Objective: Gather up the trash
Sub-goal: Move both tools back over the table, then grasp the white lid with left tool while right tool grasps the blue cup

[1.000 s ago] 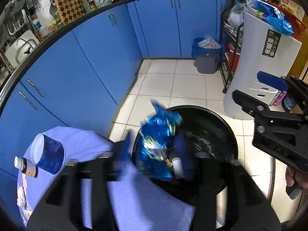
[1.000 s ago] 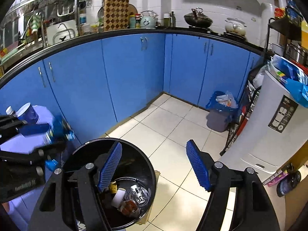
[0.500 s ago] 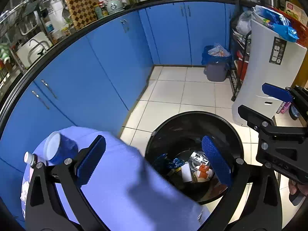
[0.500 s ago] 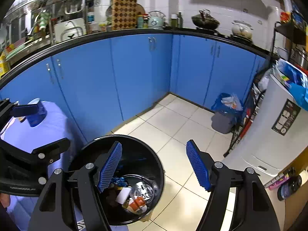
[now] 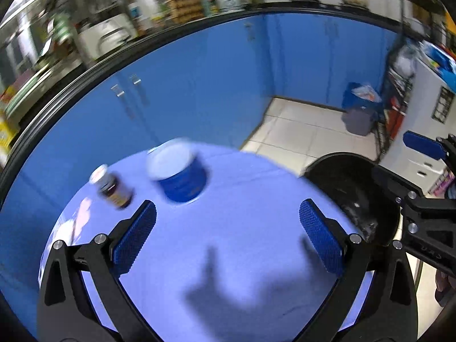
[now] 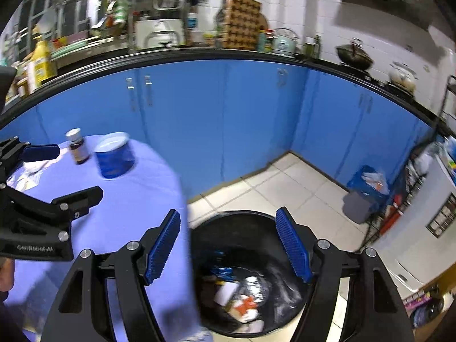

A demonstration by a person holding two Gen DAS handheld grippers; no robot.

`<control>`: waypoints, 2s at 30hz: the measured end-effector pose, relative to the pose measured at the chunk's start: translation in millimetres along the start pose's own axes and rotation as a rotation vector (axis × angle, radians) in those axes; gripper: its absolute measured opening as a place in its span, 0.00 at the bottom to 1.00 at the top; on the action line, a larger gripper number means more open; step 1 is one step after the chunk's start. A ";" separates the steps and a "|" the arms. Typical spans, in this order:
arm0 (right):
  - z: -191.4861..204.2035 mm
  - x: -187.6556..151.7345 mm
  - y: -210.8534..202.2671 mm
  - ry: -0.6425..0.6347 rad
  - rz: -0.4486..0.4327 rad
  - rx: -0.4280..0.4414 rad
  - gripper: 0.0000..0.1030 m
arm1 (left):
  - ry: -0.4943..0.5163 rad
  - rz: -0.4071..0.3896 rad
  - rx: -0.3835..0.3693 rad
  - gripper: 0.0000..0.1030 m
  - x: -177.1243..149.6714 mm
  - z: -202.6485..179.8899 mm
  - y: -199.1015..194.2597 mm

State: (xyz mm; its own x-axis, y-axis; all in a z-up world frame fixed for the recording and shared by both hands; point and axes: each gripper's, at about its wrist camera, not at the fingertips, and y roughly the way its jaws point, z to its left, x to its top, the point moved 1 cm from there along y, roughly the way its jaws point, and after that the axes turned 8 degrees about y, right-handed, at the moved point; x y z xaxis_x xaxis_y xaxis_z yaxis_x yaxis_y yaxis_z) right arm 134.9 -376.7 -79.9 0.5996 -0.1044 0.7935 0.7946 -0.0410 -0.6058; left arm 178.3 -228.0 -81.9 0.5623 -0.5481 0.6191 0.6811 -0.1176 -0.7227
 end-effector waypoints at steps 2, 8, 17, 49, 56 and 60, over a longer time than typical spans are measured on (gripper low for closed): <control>16.1 0.6 0.8 -0.019 0.006 0.029 0.66 | -0.032 0.014 0.023 0.96 -11.8 20.6 -2.1; 74.7 4.9 8.5 -0.064 0.035 0.123 0.66 | -0.177 0.076 0.099 0.97 -64.0 92.8 -4.0; 141.4 11.4 38.1 -0.094 0.091 0.195 0.66 | -0.367 0.161 0.169 0.96 -138.6 182.0 2.0; 181.3 47.8 154.4 -0.114 0.215 0.175 0.93 | -0.576 0.185 0.189 0.77 -170.3 259.1 42.7; 183.5 36.6 158.3 -0.133 0.229 0.185 0.93 | -0.551 0.160 0.209 0.96 -181.1 255.1 28.5; 181.7 34.3 159.1 -0.133 0.227 0.185 0.93 | -0.539 0.200 0.212 0.96 -188.4 248.5 39.1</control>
State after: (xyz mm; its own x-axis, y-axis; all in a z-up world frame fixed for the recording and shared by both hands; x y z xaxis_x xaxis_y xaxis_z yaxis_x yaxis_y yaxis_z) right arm 299.3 -206.3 -138.5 0.7614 0.0412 0.6469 0.6353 0.1514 -0.7573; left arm 215.5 76.4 -150.6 0.8094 -0.0403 0.5859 0.5850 0.1417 -0.7985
